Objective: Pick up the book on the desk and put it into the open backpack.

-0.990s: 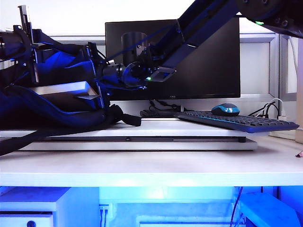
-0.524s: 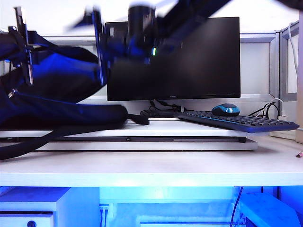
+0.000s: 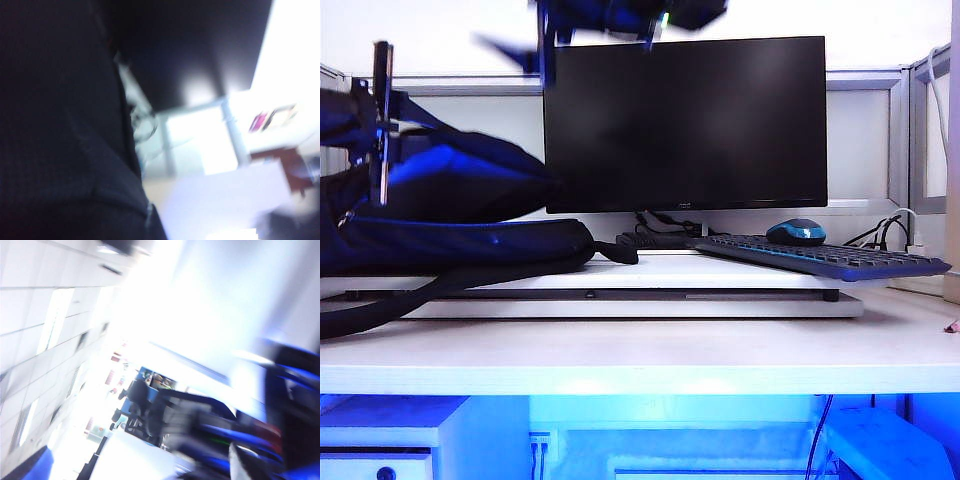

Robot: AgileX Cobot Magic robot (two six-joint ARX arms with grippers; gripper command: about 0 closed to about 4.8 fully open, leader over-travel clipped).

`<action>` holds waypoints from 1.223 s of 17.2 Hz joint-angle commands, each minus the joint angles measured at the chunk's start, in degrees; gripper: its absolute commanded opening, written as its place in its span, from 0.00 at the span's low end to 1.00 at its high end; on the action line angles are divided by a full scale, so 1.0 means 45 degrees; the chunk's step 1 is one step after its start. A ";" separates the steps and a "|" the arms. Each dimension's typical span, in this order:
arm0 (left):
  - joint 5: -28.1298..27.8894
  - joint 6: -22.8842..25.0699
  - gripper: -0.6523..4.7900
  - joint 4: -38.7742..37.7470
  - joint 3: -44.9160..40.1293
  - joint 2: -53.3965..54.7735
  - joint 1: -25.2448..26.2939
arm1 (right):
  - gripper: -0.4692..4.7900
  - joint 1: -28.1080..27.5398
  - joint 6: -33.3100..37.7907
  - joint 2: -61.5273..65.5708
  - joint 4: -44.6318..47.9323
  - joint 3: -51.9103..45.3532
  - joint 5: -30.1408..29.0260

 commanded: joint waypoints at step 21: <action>0.0937 0.2322 0.95 0.4993 0.0121 -0.4245 0.1977 | 0.96 -0.3220 -0.8126 -0.2953 -0.5605 0.0044 0.0690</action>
